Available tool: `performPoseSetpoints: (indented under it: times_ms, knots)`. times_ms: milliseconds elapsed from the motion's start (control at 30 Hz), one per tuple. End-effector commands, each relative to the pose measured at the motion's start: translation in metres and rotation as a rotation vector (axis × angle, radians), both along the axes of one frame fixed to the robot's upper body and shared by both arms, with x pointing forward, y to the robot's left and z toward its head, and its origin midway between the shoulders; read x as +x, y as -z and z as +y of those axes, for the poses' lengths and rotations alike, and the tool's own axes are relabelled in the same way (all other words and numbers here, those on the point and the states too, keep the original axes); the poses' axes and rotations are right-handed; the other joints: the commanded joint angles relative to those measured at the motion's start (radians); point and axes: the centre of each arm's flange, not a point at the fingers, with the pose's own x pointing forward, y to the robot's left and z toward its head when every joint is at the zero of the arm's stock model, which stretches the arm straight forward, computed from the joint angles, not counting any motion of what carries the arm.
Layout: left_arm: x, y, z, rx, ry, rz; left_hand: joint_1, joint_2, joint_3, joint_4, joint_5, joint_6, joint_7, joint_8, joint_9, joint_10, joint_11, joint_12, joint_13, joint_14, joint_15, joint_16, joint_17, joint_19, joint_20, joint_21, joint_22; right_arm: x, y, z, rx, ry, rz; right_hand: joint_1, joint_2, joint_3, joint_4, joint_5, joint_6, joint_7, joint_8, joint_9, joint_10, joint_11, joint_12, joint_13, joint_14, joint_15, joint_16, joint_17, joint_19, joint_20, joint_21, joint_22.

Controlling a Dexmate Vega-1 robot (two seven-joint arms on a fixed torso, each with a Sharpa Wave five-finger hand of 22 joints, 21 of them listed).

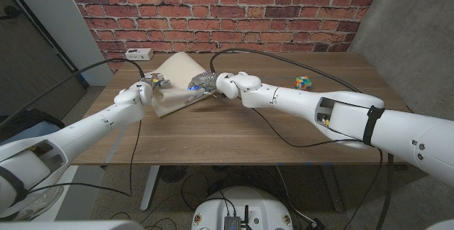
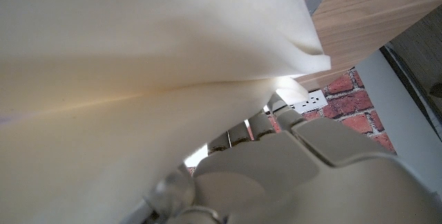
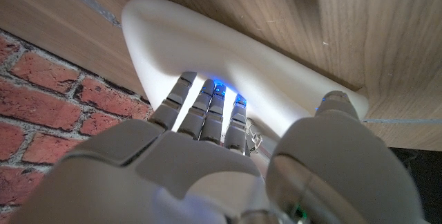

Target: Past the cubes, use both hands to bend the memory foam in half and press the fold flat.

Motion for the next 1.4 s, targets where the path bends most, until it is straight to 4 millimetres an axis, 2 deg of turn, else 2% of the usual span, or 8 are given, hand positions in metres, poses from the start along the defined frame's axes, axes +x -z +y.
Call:
performPoseSetpoints:
  times_ms: [33,333,433,567,900,1233,1333,1400]
  knots:
    - [-0.001,0.004,-0.021,0.063,0.069,0.002,0.015,0.033,0.009,-0.001,0.002,0.021,0.004,0.005,0.002,0.013,0.002,0.005,0.004,0.007,-0.040,0.003,0.002,0.003,-0.011,-0.003,0.004,-0.016,-0.027,-0.044,0.198,-0.098,0.093,-0.012,0.070,0.021,0.024,0.014,0.018,0.028,0.012,0.000,0.000,0.014,0.014,-0.002,0.005,0.018,0.019,0.000,0.000,0.000,-0.012,0.005]
    - [-0.007,0.008,-0.030,0.102,0.129,-0.029,0.021,0.031,0.015,-0.005,0.001,0.043,0.001,0.010,0.002,0.029,0.002,0.007,0.004,0.017,-0.047,0.005,0.002,0.003,-0.018,-0.007,0.004,-0.017,-0.026,-0.059,0.448,-0.207,0.022,-0.033,0.139,0.040,0.046,0.014,0.035,0.043,0.017,-0.001,0.012,0.020,0.023,-0.004,0.022,0.022,0.031,-0.002,0.014,-0.005,-0.016,0.006]
    - [-0.010,0.010,-0.032,0.120,0.138,-0.043,0.022,0.030,0.016,-0.006,0.001,0.047,0.003,0.011,0.002,0.031,0.002,0.007,0.005,0.018,-0.047,0.005,0.002,0.004,-0.019,-0.008,0.004,-0.017,-0.025,-0.061,0.512,-0.219,0.000,-0.031,0.179,0.058,0.049,0.013,0.035,0.041,0.016,-0.001,0.011,0.020,0.023,-0.006,0.025,0.021,0.033,-0.004,0.025,-0.019,-0.016,0.006]
    - [-0.013,0.013,-0.032,0.129,0.137,-0.053,0.024,0.029,0.018,-0.007,0.001,0.052,-0.002,0.011,0.002,0.037,0.002,0.008,0.005,0.022,-0.050,0.005,0.001,0.004,-0.020,-0.009,0.004,-0.018,-0.024,-0.062,0.576,-0.223,-0.043,-0.031,0.197,0.069,0.051,0.008,0.029,0.038,0.013,-0.002,-0.005,0.018,0.018,-0.008,0.026,0.020,0.033,-0.008,0.030,-0.029,-0.018,0.006]
    - [-0.020,0.018,-0.034,0.161,0.182,-0.096,0.026,0.027,0.021,-0.009,0.000,0.057,-0.005,0.010,0.002,0.037,0.000,0.005,0.005,0.021,-0.057,0.002,0.001,0.005,-0.023,-0.012,0.004,-0.016,-0.024,-0.058,0.649,-0.210,-0.063,0.001,0.201,0.116,0.018,-0.036,-0.054,0.017,-0.008,-0.003,-0.152,-0.008,-0.012,-0.023,-0.100,0.015,-0.007,-0.049,-0.021,-0.071,-0.063,0.003]
    - [-0.020,0.022,-0.039,0.157,0.243,-0.120,0.031,0.021,0.023,-0.018,0.001,0.091,-0.012,0.015,0.002,0.068,-0.002,0.011,0.004,0.033,-0.071,0.003,0.000,0.017,-0.029,-0.014,0.004,-0.006,-0.026,-0.043,0.633,-0.189,-0.032,-0.013,0.182,0.124,0.009,-0.072,-0.105,-0.006,-0.009,-0.004,-0.235,-0.027,-0.010,-0.042,-0.200,0.001,-0.012,-0.090,-0.087,-0.055,-0.114,0.001]
    - [-0.020,0.023,-0.039,0.157,0.246,-0.118,0.031,0.020,0.023,-0.018,0.001,0.092,-0.012,0.013,0.002,0.071,-0.002,0.011,0.004,0.037,-0.069,0.004,0.000,0.026,-0.036,-0.012,0.004,-0.001,-0.029,-0.037,0.619,-0.172,-0.010,-0.020,0.177,0.125,0.005,-0.083,-0.131,0.015,-0.010,-0.006,-0.264,-0.054,-0.009,-0.050,-0.240,-0.017,-0.014,-0.116,-0.106,-0.075,-0.134,0.000]
    - [-0.020,0.024,-0.039,0.157,0.246,-0.119,0.031,0.020,0.023,-0.018,0.001,0.092,-0.010,0.013,0.002,0.071,-0.002,0.010,0.004,0.039,-0.068,0.004,0.000,0.028,-0.037,-0.012,0.004,0.003,-0.029,-0.032,0.609,-0.161,0.003,-0.028,0.175,0.123,0.005,-0.087,-0.145,0.030,-0.010,-0.007,-0.280,-0.053,-0.010,-0.054,-0.262,-0.021,-0.015,-0.130,-0.116,-0.083,-0.145,-0.001]
